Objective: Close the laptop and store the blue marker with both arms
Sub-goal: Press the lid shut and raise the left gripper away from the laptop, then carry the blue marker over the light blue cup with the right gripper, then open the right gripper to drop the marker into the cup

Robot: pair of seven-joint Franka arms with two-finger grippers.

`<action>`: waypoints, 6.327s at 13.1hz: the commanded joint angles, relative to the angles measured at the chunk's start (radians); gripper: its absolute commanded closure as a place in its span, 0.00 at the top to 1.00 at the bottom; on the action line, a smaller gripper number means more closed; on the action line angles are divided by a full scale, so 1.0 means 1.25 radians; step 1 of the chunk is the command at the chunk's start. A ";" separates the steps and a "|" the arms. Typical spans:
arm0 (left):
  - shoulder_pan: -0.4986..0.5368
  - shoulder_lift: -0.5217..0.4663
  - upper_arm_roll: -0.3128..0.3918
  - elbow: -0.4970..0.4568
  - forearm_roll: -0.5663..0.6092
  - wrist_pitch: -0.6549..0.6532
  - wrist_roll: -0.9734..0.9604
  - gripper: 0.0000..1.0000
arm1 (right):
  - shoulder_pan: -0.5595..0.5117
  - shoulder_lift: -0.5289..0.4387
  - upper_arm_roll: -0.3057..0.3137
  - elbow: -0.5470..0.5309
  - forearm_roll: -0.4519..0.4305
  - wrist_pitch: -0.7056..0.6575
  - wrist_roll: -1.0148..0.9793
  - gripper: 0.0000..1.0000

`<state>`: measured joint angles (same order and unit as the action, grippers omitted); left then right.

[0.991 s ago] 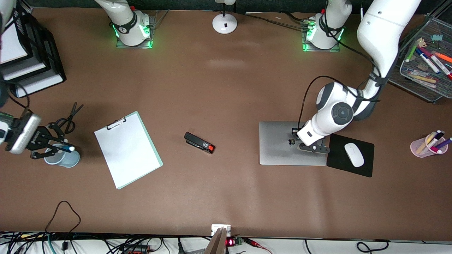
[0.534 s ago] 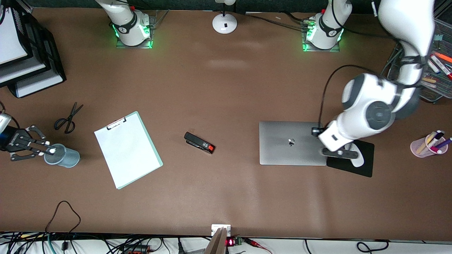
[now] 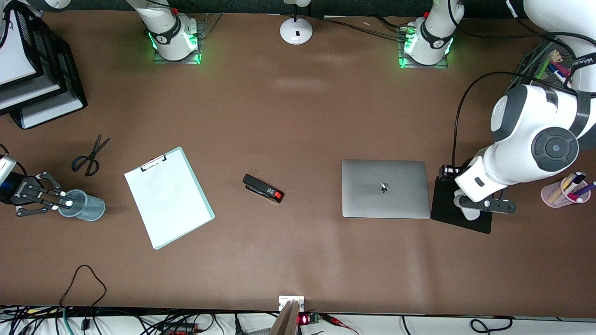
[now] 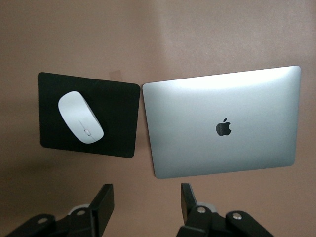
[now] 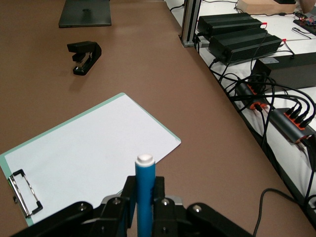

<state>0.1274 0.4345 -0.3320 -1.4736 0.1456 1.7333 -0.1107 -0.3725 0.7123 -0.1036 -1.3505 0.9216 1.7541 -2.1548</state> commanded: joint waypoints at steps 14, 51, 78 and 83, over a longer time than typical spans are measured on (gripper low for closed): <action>0.107 -0.155 -0.014 0.040 -0.062 -0.145 0.132 0.98 | -0.033 0.028 0.015 0.026 0.021 -0.021 -0.043 0.01; -0.091 -0.359 0.285 -0.169 -0.115 -0.009 0.116 1.00 | -0.049 0.139 0.015 0.073 0.075 0.050 -0.092 0.01; -0.090 -0.357 0.285 -0.167 -0.115 -0.010 0.122 1.00 | -0.079 -0.016 0.015 0.078 -0.148 -0.113 0.160 1.00; -0.088 -0.357 0.285 -0.167 -0.115 -0.010 0.122 1.00 | 0.001 -0.128 0.014 0.111 -0.272 -0.182 0.409 1.00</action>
<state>0.0240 -0.0273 0.0172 -1.7094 0.0016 1.7272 0.0434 -0.4151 0.6051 -0.0891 -1.2196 0.6536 1.5453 -1.7639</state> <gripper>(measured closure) 0.000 0.000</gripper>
